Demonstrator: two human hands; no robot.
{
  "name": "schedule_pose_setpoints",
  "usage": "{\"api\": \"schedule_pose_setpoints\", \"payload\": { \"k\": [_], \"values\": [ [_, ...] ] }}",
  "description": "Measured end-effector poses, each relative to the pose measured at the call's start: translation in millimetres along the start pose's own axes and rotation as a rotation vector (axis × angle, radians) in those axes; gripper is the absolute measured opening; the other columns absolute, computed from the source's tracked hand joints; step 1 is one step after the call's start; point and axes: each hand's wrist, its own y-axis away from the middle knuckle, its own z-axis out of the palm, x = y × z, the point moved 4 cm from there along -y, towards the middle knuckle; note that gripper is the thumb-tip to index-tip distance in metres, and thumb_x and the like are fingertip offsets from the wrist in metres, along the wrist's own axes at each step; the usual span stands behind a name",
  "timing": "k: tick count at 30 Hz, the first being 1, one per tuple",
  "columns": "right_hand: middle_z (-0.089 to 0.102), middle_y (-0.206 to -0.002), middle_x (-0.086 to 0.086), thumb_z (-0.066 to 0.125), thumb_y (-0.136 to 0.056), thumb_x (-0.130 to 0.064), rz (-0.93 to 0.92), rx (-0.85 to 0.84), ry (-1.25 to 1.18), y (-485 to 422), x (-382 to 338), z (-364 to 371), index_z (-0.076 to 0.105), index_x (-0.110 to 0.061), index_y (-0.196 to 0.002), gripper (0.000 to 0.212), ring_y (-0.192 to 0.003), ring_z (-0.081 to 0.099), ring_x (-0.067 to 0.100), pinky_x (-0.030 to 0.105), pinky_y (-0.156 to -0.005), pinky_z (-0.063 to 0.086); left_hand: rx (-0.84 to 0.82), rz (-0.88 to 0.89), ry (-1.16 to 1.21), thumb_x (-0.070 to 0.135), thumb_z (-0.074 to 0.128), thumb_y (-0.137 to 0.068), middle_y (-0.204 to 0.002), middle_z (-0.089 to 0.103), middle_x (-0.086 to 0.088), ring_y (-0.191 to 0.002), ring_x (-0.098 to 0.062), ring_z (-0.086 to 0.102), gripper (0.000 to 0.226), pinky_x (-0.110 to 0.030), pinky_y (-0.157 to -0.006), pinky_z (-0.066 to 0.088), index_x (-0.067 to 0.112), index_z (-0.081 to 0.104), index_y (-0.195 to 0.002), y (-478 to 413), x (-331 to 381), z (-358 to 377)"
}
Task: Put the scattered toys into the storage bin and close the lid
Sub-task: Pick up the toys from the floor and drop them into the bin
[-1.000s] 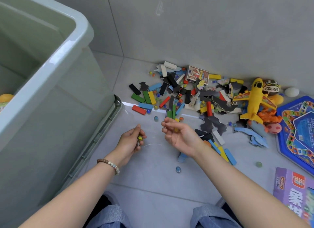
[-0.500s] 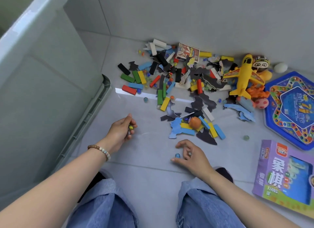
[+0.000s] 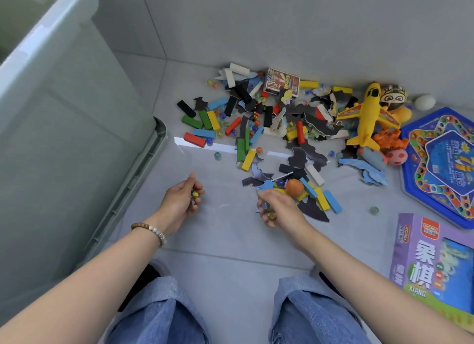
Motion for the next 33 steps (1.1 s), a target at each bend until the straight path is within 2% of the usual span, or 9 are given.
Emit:
{"api": "schedule_pose_setpoints", "payload": {
  "k": [3, 8, 14, 18, 21, 25, 27, 30, 33],
  "values": [
    [0.051, -0.062, -0.001, 0.047, -0.095, -0.043, -0.041, -0.103, 0.069, -26.6, -45.9, 26.2, 0.050, -0.015, -0.069, 0.038, -0.052, 0.046, 0.008, 0.019, -0.047, 0.033, 0.020, 0.027, -0.020, 0.039, 0.044, -0.097, -0.070, 0.056, 0.001, -0.054, -0.010, 0.042, 0.035, -0.014, -0.040, 0.037, 0.016, 0.055, -0.073, -1.2, 7.9, -3.0],
    [0.041, -0.044, -0.008, 0.057, -0.091, -0.037, -0.231, 0.043, 0.306, -69.5, -78.0, 61.8, 0.054, -0.012, -0.083, 0.026, -0.037, 0.032, 0.003, 0.021, -0.046, 0.027, 0.032, 0.064, -0.059, 0.041, 0.045, -0.096, -0.068, 0.055, 0.002, -0.054, -0.010, 0.042, 0.035, -0.018, -0.045, 0.035, 0.018, 0.056, -0.073, -7.7, 14.7, -7.0],
    [0.057, -0.085, 0.002, 0.065, -0.085, -0.037, -0.222, 0.204, 0.785, -98.9, -69.1, 75.4, 0.048, -0.017, -0.109, 0.035, -0.077, 0.055, 0.021, 0.032, -0.067, 0.042, 0.016, 0.096, -0.086, 0.040, 0.046, -0.097, -0.066, 0.054, 0.003, -0.052, -0.009, 0.040, 0.035, -0.018, -0.044, 0.032, 0.017, 0.056, -0.072, -10.9, 15.4, -8.2],
    [0.060, -0.092, 0.006, 0.056, -0.091, -0.034, -0.204, 0.196, 0.975, -104.1, -56.8, 75.0, 0.044, -0.018, -0.095, 0.021, -0.087, 0.057, 0.027, 0.030, -0.063, 0.037, 0.020, 0.101, -0.085, 0.039, 0.046, -0.097, -0.066, 0.054, 0.003, -0.051, -0.010, 0.039, 0.035, -0.018, -0.044, 0.030, 0.017, 0.056, -0.072, -10.5, 17.9, -7.4],
    [0.054, -0.079, 0.004, 0.054, -0.093, -0.034, -0.211, 0.140, 0.772, -102.1, -56.4, 77.1, 0.047, -0.016, -0.088, 0.020, -0.075, 0.051, 0.021, 0.027, -0.061, 0.036, 0.016, 0.098, -0.068, 0.039, 0.047, -0.096, -0.066, 0.054, 0.003, -0.051, -0.010, 0.039, 0.034, -0.017, -0.043, 0.031, 0.016, 0.056, -0.073, -9.1, 17.8, -6.8],
    [0.042, -0.054, -0.001, 0.042, -0.099, -0.031, -0.046, 0.017, -0.026, -81.0, -67.0, 59.5, 0.047, -0.014, -0.074, 0.031, -0.042, 0.031, 0.009, 0.018, -0.038, 0.023, 0.012, 0.083, -0.064, 0.040, 0.047, -0.096, -0.067, 0.055, 0.003, -0.053, -0.010, 0.040, 0.034, -0.018, -0.045, 0.032, 0.016, 0.057, -0.073, -8.8, 16.6, -5.9],
    [0.047, -0.054, -0.002, 0.041, -0.098, -0.037, -0.016, -0.021, -0.198, -71.4, -75.2, 36.5, 0.047, -0.014, -0.068, 0.038, -0.041, 0.030, 0.008, 0.018, -0.039, 0.021, 0.008, 0.072, -0.066, 0.041, 0.047, -0.096, -0.068, 0.055, 0.002, -0.054, -0.010, 0.041, 0.035, -0.019, -0.045, 0.033, 0.016, 0.057, -0.073, -9.4, 15.2, -4.4],
    [0.048, -0.055, -0.002, 0.043, -0.097, -0.042, -0.116, 0.112, 0.005, -66.4, -86.6, -6.2, 0.048, -0.015, -0.066, 0.042, -0.044, 0.036, 0.008, 0.016, -0.040, 0.028, -0.004, 0.068, -0.078, 0.041, 0.046, -0.096, -0.068, 0.056, 0.002, -0.053, -0.010, 0.040, 0.036, -0.018, -0.044, 0.033, 0.017, 0.057, -0.072, -10.0, 14.3, -0.5],
    [0.047, -0.055, 0.002, 0.047, -0.097, -0.037, -0.236, 0.232, 0.252, -74.0, -87.3, -35.6, 0.052, -0.013, -0.086, 0.026, -0.045, 0.036, 0.011, 0.023, -0.046, 0.032, -0.003, 0.069, -0.084, 0.040, 0.046, -0.096, -0.069, 0.056, 0.002, -0.053, -0.010, 0.040, 0.036, -0.017, -0.043, 0.033, 0.017, 0.057, -0.072, -10.0, 15.4, 4.8]
  ]
}}
